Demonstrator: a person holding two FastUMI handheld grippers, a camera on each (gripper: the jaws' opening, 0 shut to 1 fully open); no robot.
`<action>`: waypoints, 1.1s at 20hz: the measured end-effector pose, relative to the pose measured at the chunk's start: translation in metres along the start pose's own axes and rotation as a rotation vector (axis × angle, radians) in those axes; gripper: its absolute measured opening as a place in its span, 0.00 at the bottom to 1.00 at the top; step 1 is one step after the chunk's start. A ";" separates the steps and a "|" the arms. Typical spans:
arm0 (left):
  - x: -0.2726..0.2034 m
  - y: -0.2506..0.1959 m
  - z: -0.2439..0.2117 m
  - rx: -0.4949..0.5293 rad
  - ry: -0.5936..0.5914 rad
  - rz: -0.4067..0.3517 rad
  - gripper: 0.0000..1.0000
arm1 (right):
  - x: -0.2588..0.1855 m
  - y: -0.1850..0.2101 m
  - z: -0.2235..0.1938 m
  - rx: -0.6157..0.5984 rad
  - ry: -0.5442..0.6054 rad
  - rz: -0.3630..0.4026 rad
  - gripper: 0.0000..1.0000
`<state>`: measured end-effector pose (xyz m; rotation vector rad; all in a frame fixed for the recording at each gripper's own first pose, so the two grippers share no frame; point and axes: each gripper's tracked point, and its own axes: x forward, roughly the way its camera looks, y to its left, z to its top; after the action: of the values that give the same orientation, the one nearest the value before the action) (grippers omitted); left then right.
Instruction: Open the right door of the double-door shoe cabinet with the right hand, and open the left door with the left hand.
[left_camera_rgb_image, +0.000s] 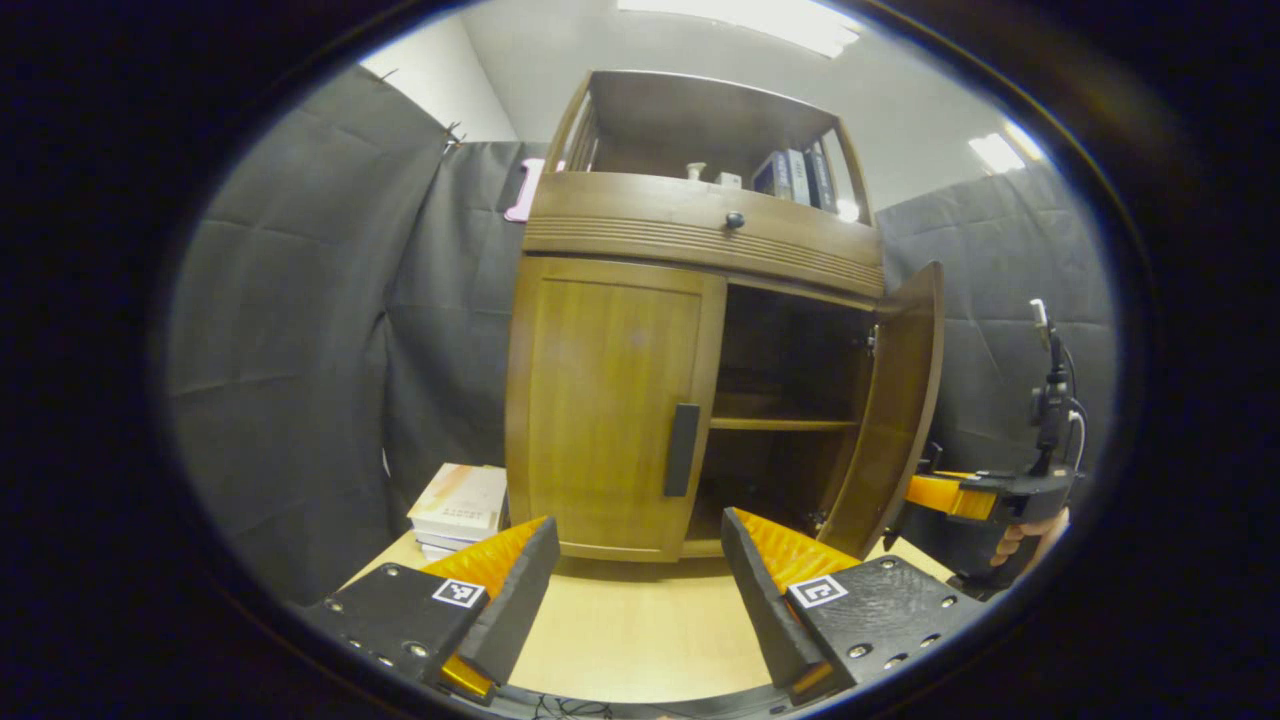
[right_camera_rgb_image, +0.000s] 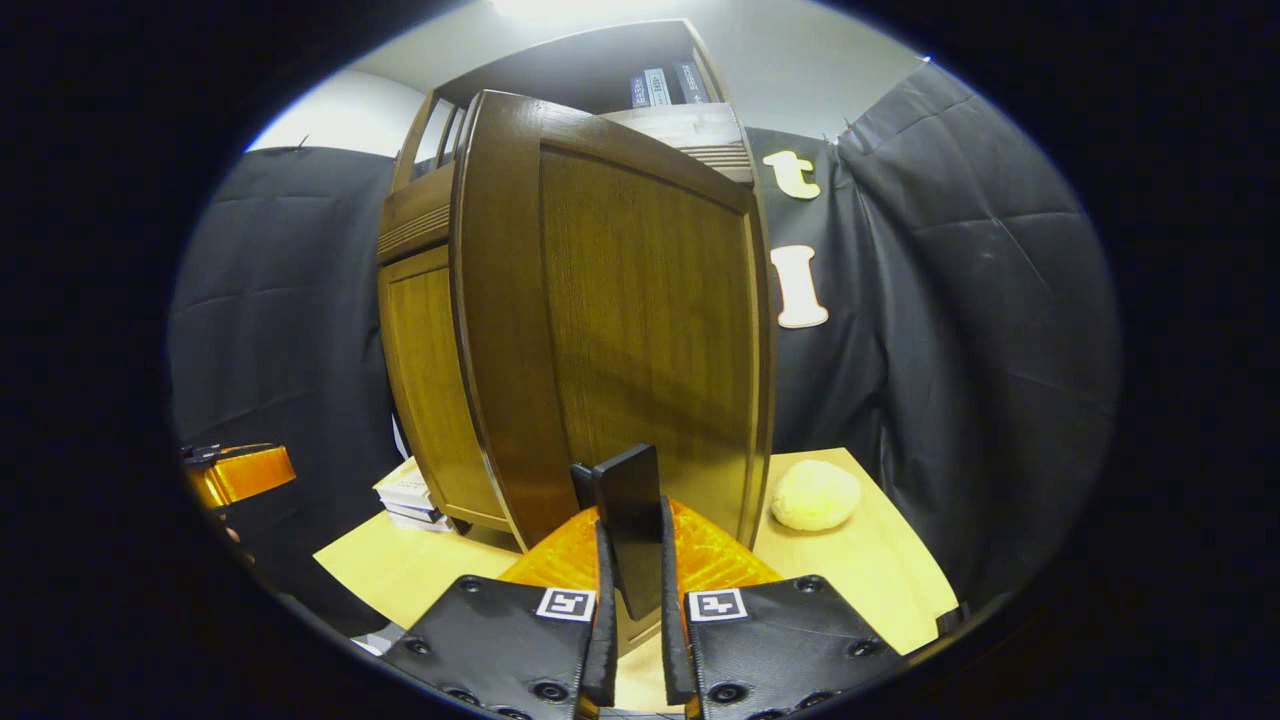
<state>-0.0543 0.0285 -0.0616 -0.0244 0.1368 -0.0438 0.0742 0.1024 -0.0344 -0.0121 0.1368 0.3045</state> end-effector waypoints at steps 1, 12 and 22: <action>0.000 -0.004 0.000 -0.004 0.001 -0.013 0.92 | -0.002 -0.006 -0.001 -0.003 -0.001 0.002 0.19; -0.001 -0.029 -0.008 0.013 0.024 -0.025 0.94 | -0.029 -0.097 -0.003 0.014 -0.003 -0.025 0.18; -0.009 -0.037 -0.016 -0.031 0.066 0.023 0.92 | -0.041 -0.137 -0.008 0.031 -0.009 -0.011 0.13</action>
<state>-0.0665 -0.0089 -0.0750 -0.0521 0.2040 -0.0194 0.0754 -0.0411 -0.0380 0.0197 0.1328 0.2914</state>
